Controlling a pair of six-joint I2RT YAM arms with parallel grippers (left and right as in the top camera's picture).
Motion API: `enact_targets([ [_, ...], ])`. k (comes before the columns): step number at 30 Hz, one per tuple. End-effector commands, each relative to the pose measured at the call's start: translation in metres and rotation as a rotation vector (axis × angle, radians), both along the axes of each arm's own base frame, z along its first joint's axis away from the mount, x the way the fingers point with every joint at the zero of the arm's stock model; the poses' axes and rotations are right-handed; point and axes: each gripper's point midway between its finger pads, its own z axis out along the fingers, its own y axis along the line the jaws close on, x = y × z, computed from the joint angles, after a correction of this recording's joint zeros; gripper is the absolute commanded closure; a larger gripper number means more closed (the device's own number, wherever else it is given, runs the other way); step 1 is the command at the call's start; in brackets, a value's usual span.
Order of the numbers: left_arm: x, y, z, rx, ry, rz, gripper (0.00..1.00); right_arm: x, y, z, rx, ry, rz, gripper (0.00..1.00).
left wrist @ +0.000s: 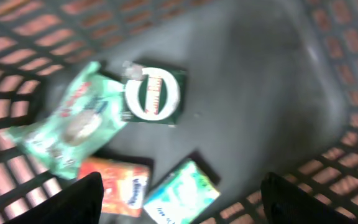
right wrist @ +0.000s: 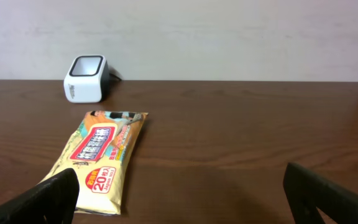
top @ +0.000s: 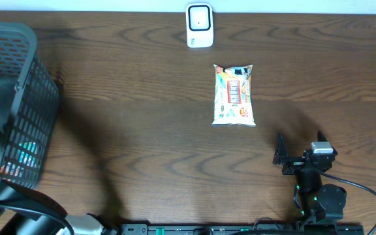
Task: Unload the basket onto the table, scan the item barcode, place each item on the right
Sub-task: 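Move the left gripper back into the grey basket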
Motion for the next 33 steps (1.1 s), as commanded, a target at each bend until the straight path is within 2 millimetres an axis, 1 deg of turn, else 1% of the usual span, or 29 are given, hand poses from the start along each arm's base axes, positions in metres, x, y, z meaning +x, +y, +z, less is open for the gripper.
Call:
enact_targets([
  [1, 0.01, -0.011, -0.016, -0.079, -0.014, -0.077, 0.2, 0.0, 0.0, -0.001, -0.011, 0.001, -0.003, 0.01],
  [9, 0.0, -0.019, -0.063, -0.226, 0.093, -0.067, 0.21, 0.0, 0.0, -0.001, -0.012, 0.001, -0.003, 0.01],
  [18, -0.012, -0.031, -0.092, -0.36, 0.151, -0.059, 0.21, 0.0, 0.0, -0.001, -0.011, 0.001, -0.003, 0.01],
  [23, -0.026, -0.037, -0.11, -0.444, 0.199, -0.033, 0.21, 0.0, 0.0, -0.001, -0.011, 0.001, -0.003, 0.01],
  [24, -0.029, -0.038, -0.113, -0.461, 0.209, -0.028, 0.22, 0.0, 0.0, -0.001, -0.012, 0.001, -0.003, 0.01],
  [25, -0.031, -0.039, -0.116, -0.475, 0.217, -0.024, 0.26, 0.0, 0.0, -0.001, -0.012, 0.001, -0.003, 0.01],
  [26, -0.033, -0.04, -0.119, -0.491, 0.226, -0.019, 0.28, 0.0, 0.0, -0.001, -0.012, 0.001, -0.003, 0.01],
  [33, -0.041, -0.042, -0.137, -0.55, 0.26, 0.0, 0.29, 0.0, 0.0, -0.001, -0.012, 0.001, -0.003, 0.01],
])
